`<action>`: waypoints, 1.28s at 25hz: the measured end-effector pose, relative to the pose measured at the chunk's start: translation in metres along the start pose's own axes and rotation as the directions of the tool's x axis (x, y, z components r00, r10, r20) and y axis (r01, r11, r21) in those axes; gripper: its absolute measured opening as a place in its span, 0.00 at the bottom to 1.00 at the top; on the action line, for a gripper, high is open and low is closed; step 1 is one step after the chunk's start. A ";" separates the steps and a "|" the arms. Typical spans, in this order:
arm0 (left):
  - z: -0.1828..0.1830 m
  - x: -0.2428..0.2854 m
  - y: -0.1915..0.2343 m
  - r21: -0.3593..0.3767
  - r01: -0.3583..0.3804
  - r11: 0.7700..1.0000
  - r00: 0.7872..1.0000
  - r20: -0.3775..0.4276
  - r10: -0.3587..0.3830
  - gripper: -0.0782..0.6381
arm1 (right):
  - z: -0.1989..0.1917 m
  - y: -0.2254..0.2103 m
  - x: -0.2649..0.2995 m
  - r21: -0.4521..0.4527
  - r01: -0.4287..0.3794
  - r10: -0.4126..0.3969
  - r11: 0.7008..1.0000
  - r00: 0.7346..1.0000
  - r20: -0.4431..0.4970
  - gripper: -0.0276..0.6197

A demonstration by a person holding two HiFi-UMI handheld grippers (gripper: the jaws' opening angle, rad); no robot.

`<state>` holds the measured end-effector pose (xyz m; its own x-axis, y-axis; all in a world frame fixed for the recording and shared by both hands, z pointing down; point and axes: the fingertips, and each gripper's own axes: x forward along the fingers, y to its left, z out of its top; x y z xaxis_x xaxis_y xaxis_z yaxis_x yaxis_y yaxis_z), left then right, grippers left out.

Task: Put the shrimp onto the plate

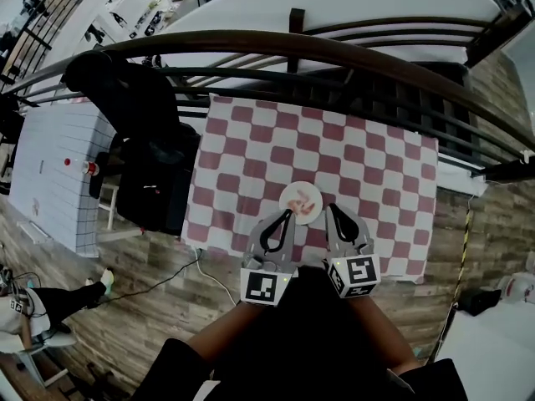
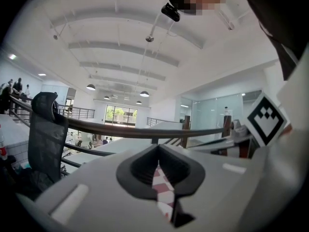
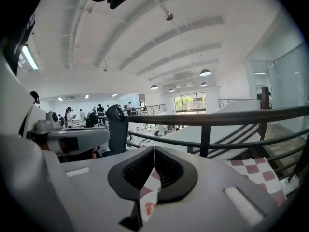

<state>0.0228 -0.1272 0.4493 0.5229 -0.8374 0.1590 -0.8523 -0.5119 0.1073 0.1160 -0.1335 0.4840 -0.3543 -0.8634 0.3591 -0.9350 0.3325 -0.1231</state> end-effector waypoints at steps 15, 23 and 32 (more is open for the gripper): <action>0.029 -0.010 -0.058 0.023 0.246 0.969 0.963 0.105 -0.247 0.12 | 0.041 0.018 -0.078 -0.019 0.230 -0.221 0.973 0.952 0.210 0.04; 0.028 -0.026 -0.055 0.039 0.277 0.960 0.953 0.118 -0.280 0.12 | 0.031 0.026 -0.093 -0.006 0.297 -0.289 0.955 0.934 0.212 0.04; 0.032 -0.038 -0.048 0.033 0.265 0.964 0.954 0.134 -0.267 0.12 | 0.033 0.040 -0.091 -0.017 0.282 -0.273 0.959 0.939 0.211 0.04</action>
<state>0.0438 -0.0770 0.4065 0.7258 -0.6879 -0.0089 -0.6828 -0.7218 0.1129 0.1103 -0.0538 0.4159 -0.0804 -0.9812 0.1755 -0.9967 0.0815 -0.0011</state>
